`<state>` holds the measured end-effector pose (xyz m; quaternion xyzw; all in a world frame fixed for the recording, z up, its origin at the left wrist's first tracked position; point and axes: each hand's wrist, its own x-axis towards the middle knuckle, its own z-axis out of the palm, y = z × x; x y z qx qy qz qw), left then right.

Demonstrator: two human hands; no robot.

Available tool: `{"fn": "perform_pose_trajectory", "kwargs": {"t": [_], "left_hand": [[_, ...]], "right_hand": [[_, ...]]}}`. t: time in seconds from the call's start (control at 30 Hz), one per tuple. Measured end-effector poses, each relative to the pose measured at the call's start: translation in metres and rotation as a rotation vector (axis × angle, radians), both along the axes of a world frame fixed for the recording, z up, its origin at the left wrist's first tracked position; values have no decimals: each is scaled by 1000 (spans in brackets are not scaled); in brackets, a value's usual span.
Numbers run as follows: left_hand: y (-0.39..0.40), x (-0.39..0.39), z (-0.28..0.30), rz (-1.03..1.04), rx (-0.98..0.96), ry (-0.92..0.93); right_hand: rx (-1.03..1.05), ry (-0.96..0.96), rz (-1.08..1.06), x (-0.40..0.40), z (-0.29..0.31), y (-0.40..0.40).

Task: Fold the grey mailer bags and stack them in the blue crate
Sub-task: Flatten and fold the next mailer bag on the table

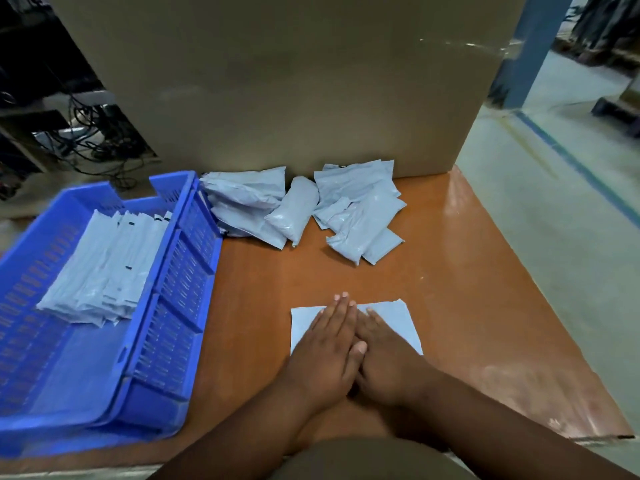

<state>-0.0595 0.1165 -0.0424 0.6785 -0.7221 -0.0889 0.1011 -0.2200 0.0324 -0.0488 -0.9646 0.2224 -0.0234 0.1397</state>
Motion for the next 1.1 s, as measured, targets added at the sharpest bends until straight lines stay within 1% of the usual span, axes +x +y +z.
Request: {"fn": "perform_pose_trajectory", "kwargs": {"t": [0.1, 0.2, 0.3, 0.37, 0.47, 0.53, 0.63, 0.73, 0.83, 0.9, 0.97, 1.03, 1.1], "left_hand": [[-3, 0, -15, -11, 35, -26], [4, 11, -22, -12, 47, -30], [10, 26, -29, 18, 51, -59], [16, 38, -33, 52, 76, -87], [23, 50, -35, 100, 104, -117], [26, 56, -35, 123, 123, -153], [32, 62, -32, 202, 166, -194], [42, 65, -26, 326, 239, -213], [53, 67, -13, 396, 219, -174], [54, 60, 2, 325, 144, -148], [43, 46, 11, 182, 35, -134], [21, 26, 15, 32, -31, -101], [-2, 6, 8, -44, 7, -41]], "right_hand": [[-26, 4, 2, 0, -12, -1], [-14, 54, -12, -3, -15, -5], [-20, 32, -70, -5, -20, -6], [-8, 82, -119, -12, -19, -13], [-43, 171, -168, -22, -15, -22], [-43, 198, -207, -27, -15, -26], [-39, 191, -296, -38, -14, -34], [-74, 271, -378, -58, -10, -43], [-94, 229, -462, -79, -8, -44], [-123, 175, -466, -85, -4, -38], [-165, 101, -428, -73, 0, -34], [-165, 27, -293, -45, 6, -27], [-160, 9, -132, -16, 0, -21]]}}
